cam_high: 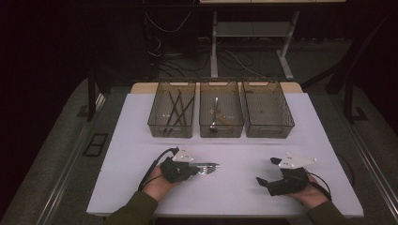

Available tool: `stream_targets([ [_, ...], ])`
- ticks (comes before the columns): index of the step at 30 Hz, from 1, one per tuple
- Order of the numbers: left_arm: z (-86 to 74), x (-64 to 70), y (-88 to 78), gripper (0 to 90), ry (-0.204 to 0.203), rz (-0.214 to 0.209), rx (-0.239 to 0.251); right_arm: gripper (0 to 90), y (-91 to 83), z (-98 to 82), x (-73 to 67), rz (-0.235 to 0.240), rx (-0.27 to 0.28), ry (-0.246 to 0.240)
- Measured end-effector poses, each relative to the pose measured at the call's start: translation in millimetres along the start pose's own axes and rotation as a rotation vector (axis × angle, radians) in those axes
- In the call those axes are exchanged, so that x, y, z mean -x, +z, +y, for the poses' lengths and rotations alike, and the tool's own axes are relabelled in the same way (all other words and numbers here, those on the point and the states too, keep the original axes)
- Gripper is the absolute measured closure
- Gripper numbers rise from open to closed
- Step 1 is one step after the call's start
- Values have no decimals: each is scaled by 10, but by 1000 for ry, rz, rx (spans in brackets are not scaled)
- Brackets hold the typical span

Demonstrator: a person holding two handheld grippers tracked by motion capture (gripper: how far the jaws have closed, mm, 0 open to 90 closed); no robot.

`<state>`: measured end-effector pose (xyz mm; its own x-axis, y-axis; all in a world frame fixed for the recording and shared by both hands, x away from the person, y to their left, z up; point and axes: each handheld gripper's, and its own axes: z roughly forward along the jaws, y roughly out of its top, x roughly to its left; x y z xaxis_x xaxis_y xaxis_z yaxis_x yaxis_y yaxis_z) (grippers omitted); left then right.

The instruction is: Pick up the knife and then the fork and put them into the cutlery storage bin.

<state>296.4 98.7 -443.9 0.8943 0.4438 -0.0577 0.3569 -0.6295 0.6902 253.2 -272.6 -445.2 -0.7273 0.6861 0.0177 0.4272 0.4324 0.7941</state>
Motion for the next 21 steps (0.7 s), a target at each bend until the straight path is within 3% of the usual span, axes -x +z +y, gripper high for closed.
stream_targets([
  [11,101,-121,59,890,-12,40,18,100,0,-1,0,0,1,3],
  [14,114,-150,54,890,-36,23,33,100,-5,0,-1,0,1,3],
  [21,146,-84,93,891,6,24,14,100,-3,-2,2,-2,-2,2],
])
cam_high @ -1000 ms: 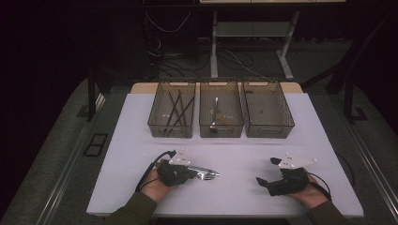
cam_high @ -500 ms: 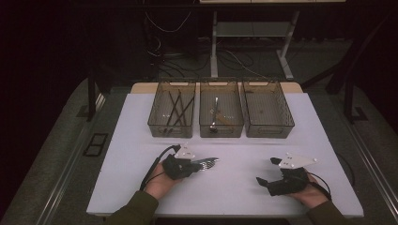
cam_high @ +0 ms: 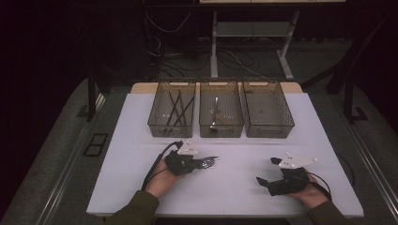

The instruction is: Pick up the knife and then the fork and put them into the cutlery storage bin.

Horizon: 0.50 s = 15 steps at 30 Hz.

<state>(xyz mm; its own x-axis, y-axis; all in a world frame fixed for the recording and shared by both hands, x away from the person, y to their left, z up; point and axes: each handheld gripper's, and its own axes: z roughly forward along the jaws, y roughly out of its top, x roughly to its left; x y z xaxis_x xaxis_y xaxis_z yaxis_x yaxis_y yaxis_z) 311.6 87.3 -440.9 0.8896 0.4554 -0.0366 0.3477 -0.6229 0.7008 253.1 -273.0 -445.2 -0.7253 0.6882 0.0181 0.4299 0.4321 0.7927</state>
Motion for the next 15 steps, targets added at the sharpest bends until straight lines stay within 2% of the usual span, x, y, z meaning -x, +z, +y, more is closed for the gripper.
stream_targets([
  [4,0,18,-14,891,2,-29,-3,100,-5,3,-3,0,4,-1],
  [7,-10,57,28,891,13,-64,-37,100,-10,3,-2,-2,3,2],
  [9,-6,74,37,890,31,-56,-52,100,-12,2,-2,-2,3,-1],
  [15,3,72,63,891,46,-21,-36,100,-6,2,-2,0,3,-1],
])
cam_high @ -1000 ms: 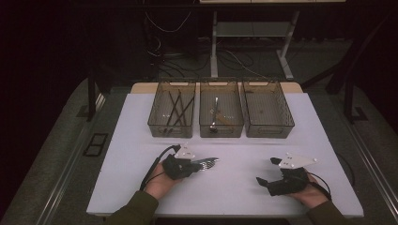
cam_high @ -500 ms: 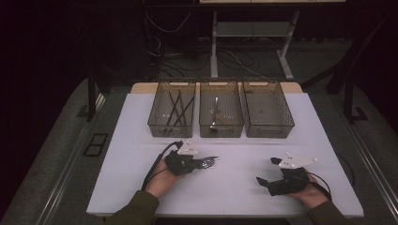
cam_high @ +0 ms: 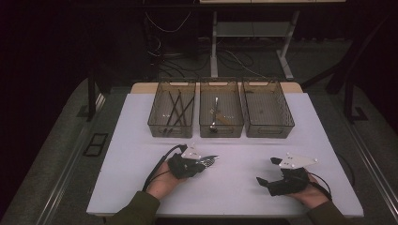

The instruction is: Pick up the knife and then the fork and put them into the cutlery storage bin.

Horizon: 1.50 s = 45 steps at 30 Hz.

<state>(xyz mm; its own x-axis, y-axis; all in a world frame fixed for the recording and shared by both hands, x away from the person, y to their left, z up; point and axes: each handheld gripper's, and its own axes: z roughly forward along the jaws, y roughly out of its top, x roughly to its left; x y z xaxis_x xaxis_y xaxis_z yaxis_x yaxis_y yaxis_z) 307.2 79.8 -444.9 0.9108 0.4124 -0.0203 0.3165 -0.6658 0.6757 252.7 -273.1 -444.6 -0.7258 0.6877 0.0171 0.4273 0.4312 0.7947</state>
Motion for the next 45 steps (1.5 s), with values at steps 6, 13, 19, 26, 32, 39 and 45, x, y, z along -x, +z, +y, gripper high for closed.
stream_targets([
  [6,17,-76,16,892,-10,37,3,100,8,1,-2,1,-3,-7],
  [13,21,-129,28,891,-32,48,13,100,4,1,1,3,-3,-5],
  [19,17,-152,-138,848,-88,17,80,100,-3,0,0,3,3,-7],
  [26,-59,-180,-439,650,-139,20,90,100,-5,-2,3,4,-1,-8],
  [32,-269,-265,-628,584,-165,90,64,100,-9,-2,4,3,2,-10],
  [39,-384,-338,-596,639,-219,92,61,100,-8,-2,2,2,-1,-8],
  [45,-375,-318,-525,677,-207,98,38,100,-4,-2,1,3,0,-11],
])
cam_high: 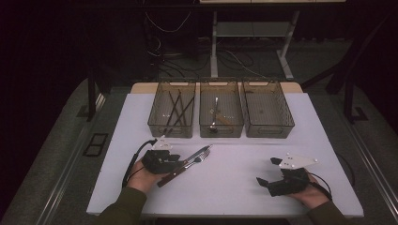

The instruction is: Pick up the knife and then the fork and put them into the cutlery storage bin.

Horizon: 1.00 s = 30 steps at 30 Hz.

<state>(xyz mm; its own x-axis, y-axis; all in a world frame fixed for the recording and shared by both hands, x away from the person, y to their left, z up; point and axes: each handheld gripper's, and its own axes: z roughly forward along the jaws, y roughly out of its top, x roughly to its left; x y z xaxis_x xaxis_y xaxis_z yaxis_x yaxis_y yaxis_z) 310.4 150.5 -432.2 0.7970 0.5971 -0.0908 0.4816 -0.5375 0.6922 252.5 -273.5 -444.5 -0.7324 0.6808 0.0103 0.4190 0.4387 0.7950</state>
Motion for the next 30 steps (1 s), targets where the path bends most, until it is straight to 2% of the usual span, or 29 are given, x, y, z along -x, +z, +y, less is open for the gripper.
stream_targets([
  [4,-14,-23,36,684,1,-18,-11,100,0,1,-1,1,1,-2],
  [8,-24,-35,61,687,-7,-17,-17,100,0,0,2,0,0,0],
  [10,-27,-36,60,686,2,-9,-27,100,-1,1,0,0,1,-2],
  [12,-33,-35,60,688,15,18,-37,100,-3,1,-2,1,0,0],
  [15,-57,-62,66,685,7,14,-48,100,-5,0,0,1,0,2],
  [22,-119,-73,56,683,57,3,-25,100,-11,0,2,0,1,3],
  [30,-123,-73,61,755,72,12,-21,100,0,2,-4,2,-2,-5],
])
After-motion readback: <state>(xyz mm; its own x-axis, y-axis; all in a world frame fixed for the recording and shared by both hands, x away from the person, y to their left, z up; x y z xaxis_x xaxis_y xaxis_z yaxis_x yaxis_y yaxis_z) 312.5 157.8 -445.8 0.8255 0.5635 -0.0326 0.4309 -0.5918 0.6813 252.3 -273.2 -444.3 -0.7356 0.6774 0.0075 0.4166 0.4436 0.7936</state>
